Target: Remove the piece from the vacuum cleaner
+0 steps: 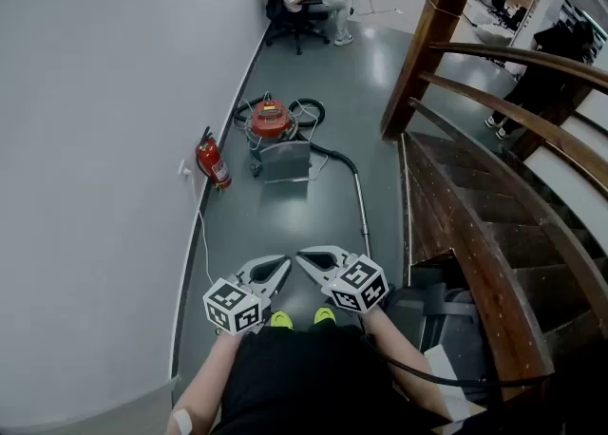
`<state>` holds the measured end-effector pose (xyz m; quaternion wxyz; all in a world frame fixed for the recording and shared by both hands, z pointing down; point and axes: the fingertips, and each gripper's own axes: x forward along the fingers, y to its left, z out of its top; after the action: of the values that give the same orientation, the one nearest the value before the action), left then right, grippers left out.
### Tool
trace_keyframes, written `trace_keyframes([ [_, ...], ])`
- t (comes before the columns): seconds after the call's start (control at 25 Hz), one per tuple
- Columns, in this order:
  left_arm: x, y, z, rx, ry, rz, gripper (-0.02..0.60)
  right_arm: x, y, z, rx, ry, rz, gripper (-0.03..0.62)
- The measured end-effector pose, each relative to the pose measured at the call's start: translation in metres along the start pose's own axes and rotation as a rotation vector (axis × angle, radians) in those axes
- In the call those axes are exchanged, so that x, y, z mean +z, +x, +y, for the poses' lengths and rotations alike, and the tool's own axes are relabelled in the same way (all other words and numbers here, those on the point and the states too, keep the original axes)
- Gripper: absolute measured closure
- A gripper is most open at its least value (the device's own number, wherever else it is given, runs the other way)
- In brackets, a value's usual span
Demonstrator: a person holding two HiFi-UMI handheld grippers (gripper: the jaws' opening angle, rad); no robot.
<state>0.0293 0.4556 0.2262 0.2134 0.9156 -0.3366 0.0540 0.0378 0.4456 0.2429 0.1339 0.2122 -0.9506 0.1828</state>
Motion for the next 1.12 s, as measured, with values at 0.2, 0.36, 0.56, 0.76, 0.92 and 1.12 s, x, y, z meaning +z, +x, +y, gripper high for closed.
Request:
trace_keyframes([
  [0.2,0.002,0.0,0.0,0.005,-0.006,-0.007,0.574,0.001,0.0,-0.001,-0.008,0.009,0.0,0.583],
  [0.36,0.002,-0.001,0.004,0.012,-0.009,-0.008,0.575,0.001,0.001,-0.004,-0.019,0.018,-0.002,0.583],
  [0.56,0.001,-0.001,0.006,0.017,-0.019,-0.009,0.575,-0.002,0.005,-0.004,-0.019,0.03,0.009,0.583],
  [0.76,0.002,-0.003,0.009,0.016,-0.018,-0.013,0.574,-0.001,0.008,-0.003,-0.02,0.026,0.014,0.583],
  [0.92,0.003,-0.004,0.01,0.01,-0.02,-0.018,0.574,0.0,0.01,-0.002,-0.023,0.023,0.016,0.583],
  [1.12,0.002,-0.006,0.012,-0.001,-0.023,-0.015,0.575,-0.001,0.014,-0.001,-0.034,0.028,0.02,0.582],
])
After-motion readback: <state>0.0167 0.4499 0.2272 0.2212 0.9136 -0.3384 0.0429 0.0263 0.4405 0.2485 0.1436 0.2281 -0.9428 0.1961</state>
